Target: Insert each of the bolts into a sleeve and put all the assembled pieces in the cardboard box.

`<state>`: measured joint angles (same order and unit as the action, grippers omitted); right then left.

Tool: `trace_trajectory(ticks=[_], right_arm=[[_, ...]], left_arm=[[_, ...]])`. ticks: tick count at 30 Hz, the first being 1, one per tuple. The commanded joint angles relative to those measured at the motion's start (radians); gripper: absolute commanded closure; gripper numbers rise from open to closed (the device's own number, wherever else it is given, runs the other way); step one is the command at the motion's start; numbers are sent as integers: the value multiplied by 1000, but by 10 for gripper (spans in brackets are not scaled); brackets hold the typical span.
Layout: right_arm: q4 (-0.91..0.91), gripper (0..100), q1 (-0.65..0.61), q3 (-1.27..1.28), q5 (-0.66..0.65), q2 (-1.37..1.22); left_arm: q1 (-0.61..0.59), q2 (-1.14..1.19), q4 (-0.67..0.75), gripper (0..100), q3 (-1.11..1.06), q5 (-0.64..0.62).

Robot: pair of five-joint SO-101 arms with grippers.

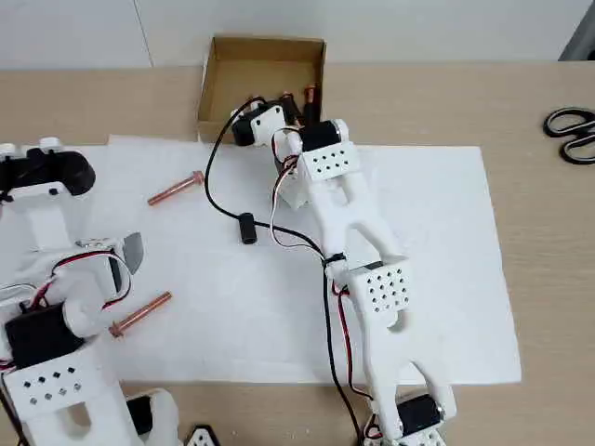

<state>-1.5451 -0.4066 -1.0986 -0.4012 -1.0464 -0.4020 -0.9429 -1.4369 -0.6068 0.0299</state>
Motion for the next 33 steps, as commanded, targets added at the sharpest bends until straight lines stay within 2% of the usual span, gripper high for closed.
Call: trace_trajectory(ticks=[1,7,16,20,23,28,33], right_arm=[[15,864,15,-38,-2,7],[13,928,33,-38,-2,7],[-45,931,74,-74,5,25],[-173,931,99,-190,71,74],[-191,931,119,-193,149,101],[-196,931,137,-28,261,208],[-196,931,134,219,287,444]], left_arm=[[-2,-14,-5,746,15,-6],[-2,-14,-5,746,15,-6],[2,-14,-5,746,15,-6],[2,-14,-5,746,15,-6],[2,-14,-5,746,15,-6],[2,-14,-5,746,18,-6],[2,-14,-5,746,16,-6]])
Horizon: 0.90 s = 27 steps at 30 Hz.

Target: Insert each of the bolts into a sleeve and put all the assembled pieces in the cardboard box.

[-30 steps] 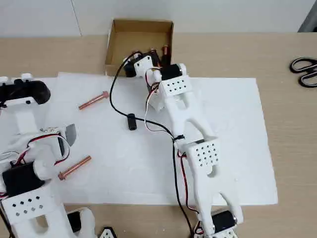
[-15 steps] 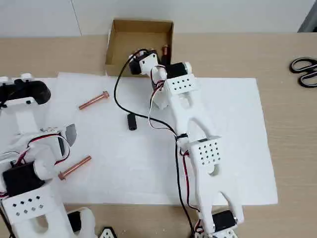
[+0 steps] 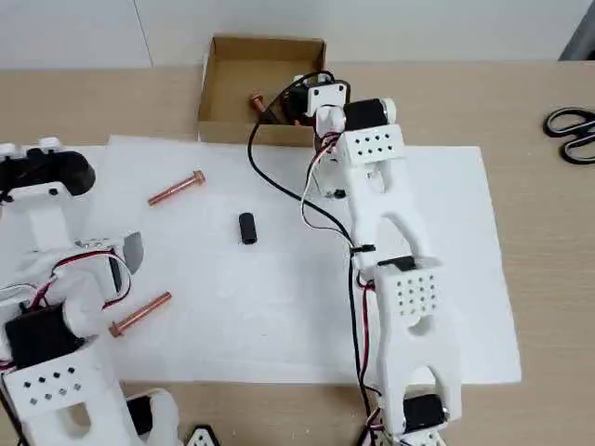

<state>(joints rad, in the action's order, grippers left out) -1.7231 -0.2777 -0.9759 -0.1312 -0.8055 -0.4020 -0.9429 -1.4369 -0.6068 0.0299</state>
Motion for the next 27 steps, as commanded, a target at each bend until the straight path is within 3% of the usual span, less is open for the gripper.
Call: trace_trajectory(ticks=[1,12,20,27], right_arm=[[-16,931,5,140,17,255],[2,929,7,651,18,680],[285,927,8,1040,18,713],[469,926,8,1206,20,714]], left_arm=[[2,-14,-5,746,16,-6],[3,-15,-25,746,21,-6],[3,-15,-26,746,21,-6],[3,-15,-26,746,19,-6]])
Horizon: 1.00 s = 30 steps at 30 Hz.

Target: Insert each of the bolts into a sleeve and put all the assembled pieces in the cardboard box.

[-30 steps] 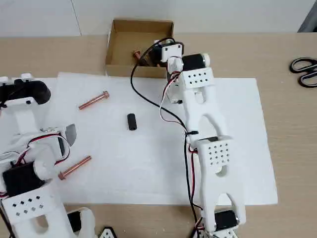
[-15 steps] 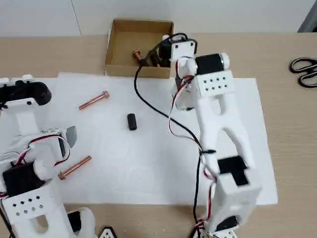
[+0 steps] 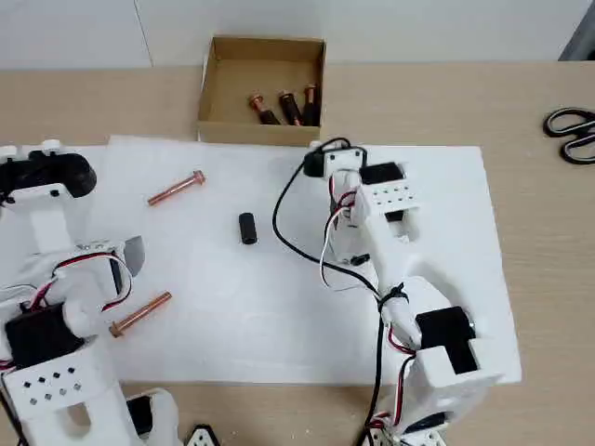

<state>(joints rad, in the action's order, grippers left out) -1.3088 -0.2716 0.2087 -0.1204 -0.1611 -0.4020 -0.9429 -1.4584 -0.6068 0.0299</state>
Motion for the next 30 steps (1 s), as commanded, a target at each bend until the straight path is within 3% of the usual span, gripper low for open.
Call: trace_trajectory(ticks=[1,9,30], right_arm=[[59,925,1,25,9,70],[56,779,-1,28,8,70],[87,779,-90,28,5,61]], left_arm=[[3,-15,-5,746,19,-6],[3,-15,-5,746,18,-6],[3,-15,-5,746,16,-6]])
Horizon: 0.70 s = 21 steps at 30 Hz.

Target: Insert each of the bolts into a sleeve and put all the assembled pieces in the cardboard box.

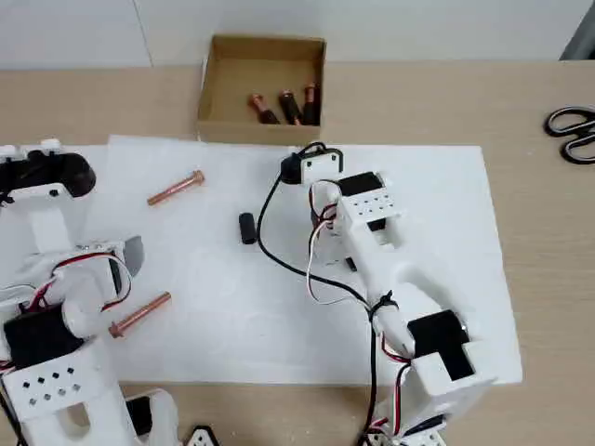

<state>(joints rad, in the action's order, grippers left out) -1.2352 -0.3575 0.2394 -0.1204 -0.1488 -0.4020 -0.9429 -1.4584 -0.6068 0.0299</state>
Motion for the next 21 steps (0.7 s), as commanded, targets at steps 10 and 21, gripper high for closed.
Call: trace_trajectory(ticks=[10,21], right_arm=[[44,837,33,-3,2,12],[73,839,38,-3,8,-102]], left_arm=[[3,-15,-5,746,15,-6],[3,-15,-5,746,15,-6]])
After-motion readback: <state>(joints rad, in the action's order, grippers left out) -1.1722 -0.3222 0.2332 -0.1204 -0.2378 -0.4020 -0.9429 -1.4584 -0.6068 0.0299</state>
